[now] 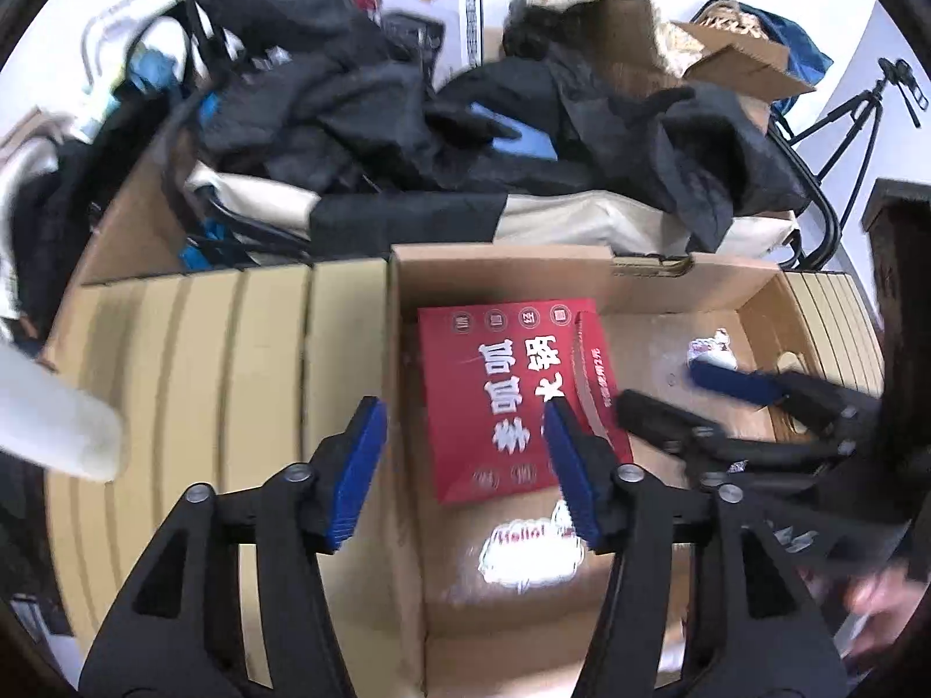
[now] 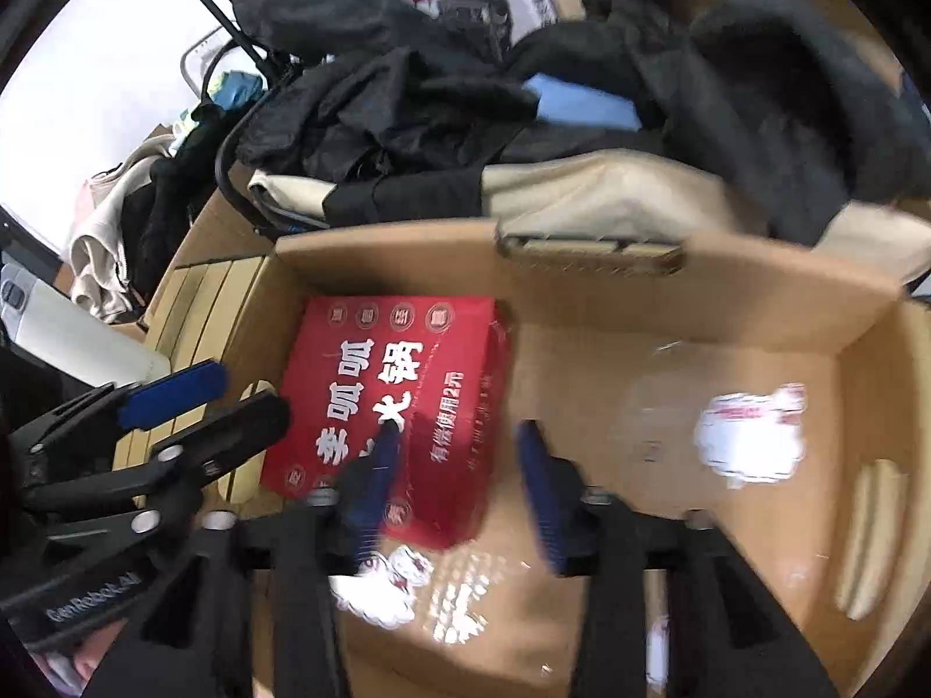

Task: Organize objects
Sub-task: 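Withdraw the right gripper from the tray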

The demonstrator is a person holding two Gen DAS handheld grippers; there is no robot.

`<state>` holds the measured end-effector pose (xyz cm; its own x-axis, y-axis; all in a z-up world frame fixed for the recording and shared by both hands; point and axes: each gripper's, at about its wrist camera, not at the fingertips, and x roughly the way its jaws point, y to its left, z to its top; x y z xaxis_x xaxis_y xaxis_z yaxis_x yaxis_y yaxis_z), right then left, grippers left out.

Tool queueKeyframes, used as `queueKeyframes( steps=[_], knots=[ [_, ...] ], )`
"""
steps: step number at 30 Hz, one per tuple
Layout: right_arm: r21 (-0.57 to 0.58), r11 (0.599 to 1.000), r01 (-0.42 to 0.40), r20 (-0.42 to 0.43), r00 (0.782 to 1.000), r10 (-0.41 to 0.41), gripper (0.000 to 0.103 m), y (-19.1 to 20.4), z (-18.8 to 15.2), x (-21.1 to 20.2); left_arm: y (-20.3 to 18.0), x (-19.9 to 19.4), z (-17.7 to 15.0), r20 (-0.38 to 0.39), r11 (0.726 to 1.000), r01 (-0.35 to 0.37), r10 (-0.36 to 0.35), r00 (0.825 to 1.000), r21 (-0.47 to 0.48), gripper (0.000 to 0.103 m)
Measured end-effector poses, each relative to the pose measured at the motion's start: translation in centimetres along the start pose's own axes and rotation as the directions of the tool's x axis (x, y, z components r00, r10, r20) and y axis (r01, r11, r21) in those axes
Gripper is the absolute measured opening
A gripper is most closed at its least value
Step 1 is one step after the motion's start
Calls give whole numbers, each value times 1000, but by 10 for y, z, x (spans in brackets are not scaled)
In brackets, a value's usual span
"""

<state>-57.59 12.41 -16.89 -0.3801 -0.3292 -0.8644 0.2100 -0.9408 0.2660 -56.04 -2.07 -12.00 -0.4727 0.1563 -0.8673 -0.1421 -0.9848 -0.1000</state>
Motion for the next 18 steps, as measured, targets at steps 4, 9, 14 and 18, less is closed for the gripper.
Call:
queueKeyframes(
  steps=[4,9,14,18],
  knots=[
    [-33,999,11,53,999,-9,83,-5,-10,-54,-8,-58,-17,64,999,-24,22,998,38,70],
    [-77,992,104,121,988,-95,83,-10,-43,-130,-23,-119,-47,137,991,-90,77,988,95,85],
    [-92,985,145,127,983,-133,83,-13,-83,-185,-37,-173,-89,169,990,-113,97,981,84,91],
    [-112,979,170,138,978,-154,83,-15,-127,-230,-49,-212,-133,221,988,-129,108,969,82,99]
  ],
)
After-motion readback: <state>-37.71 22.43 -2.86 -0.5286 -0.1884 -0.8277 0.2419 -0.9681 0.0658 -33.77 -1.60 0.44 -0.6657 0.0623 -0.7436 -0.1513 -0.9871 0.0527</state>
